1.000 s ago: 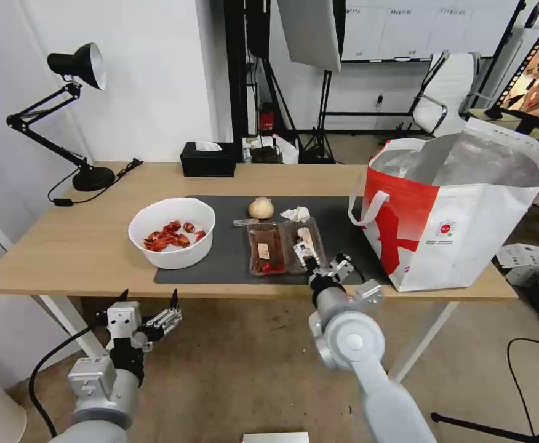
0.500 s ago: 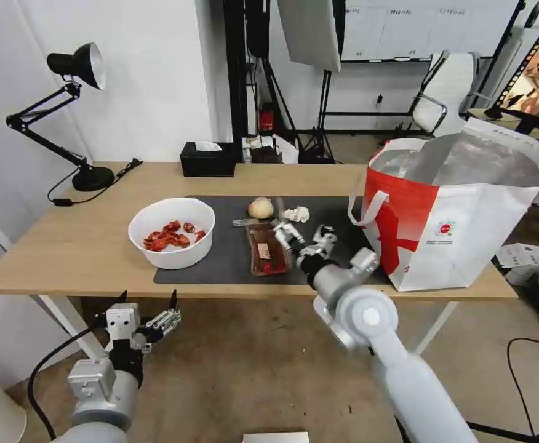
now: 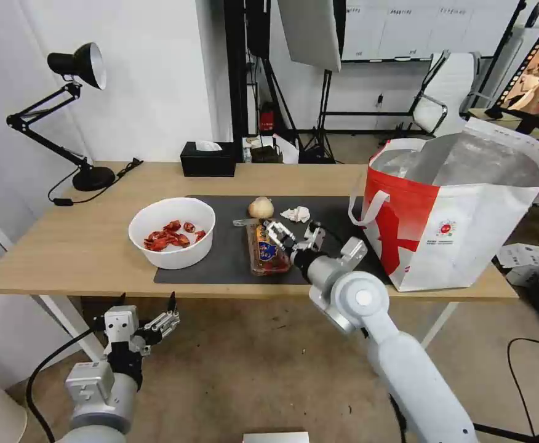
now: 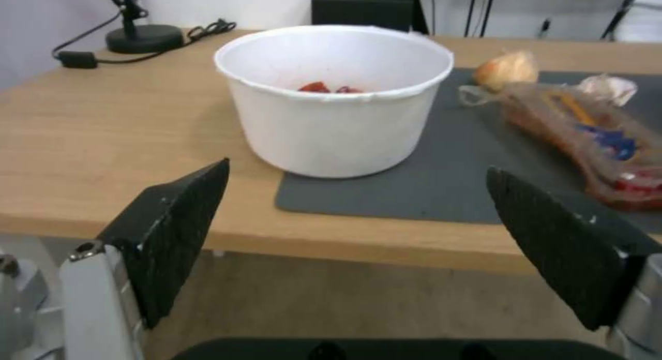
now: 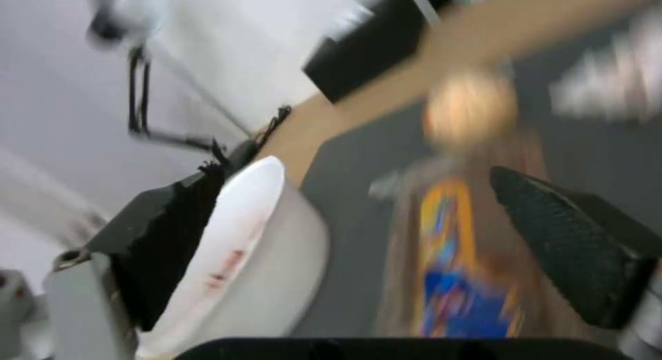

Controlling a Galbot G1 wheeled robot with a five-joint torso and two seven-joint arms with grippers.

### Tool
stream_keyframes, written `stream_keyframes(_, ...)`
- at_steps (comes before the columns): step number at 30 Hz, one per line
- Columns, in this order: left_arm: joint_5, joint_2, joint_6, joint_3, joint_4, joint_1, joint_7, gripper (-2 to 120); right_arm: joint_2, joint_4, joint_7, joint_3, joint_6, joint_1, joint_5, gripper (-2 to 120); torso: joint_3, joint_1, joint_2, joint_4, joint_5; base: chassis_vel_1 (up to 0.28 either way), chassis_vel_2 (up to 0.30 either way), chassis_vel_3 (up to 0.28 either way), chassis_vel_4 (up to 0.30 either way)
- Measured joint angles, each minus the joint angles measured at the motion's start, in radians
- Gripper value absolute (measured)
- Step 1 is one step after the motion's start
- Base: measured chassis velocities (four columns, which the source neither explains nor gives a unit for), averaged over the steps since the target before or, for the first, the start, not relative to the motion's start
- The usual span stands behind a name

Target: Pick up the trash from the table and place it into the takeout bag.

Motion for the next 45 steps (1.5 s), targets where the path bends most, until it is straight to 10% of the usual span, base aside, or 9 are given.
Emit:
stream_keyframes(4,-0.065,0.02,-0.043,0.002,0.012,-0.013,0.028,100,-0.099,-0.133,-0.342,-0.079,0.009,0.148,-0.381,76,0.0,0.0,0.0,-0.0002,-0.0001,0.0,0.0,0.0,0.0)
stream_keyframes(11,-0.136,0.024,-0.072,-0.001,0.017,-0.024,0.052,100,-0.115,-0.325,-0.587,-0.226,0.025,0.358,-0.53,51,0.0,0.0,0.0,0.0003,-0.0001,0.0,0.0,0.0,0.0)
stream_keyframes(17,-0.287,0.083,-0.068,0.031,0.046,-0.102,0.063,100,-0.096,-0.393,-0.592,-0.264,-0.017,0.402,-0.533,32,0.0,0.0,0.0,0.0002,-0.0002,0.0,0.0,0.0,0.0)
stream_keyframes(25,-0.796,0.265,-0.053,0.092,0.128,-0.277,0.062,100,-0.122,-0.415,-0.589,-0.255,-0.03,0.382,-0.555,1,0.0,0.0,0.0,0.0,-0.0002,0.0,0.0,0.0,0.0)
stream_keyframes(34,-1.188,0.359,0.022,0.193,0.279,-0.537,0.016,100,-0.125,-0.425,-0.599,-0.249,-0.034,0.358,-0.559,0,0.0,0.0,0.0,0.0,-0.0001,0.0,0.0,0.0,0.0)
stream_keyframes(45,-1.251,0.353,0.048,0.332,0.431,-0.713,-0.058,100,-0.127,-0.433,-0.595,-0.249,-0.039,0.363,-0.552,0,0.0,0.0,0.0,0.0,-0.0001,0.0,0.0,0.0,0.0)
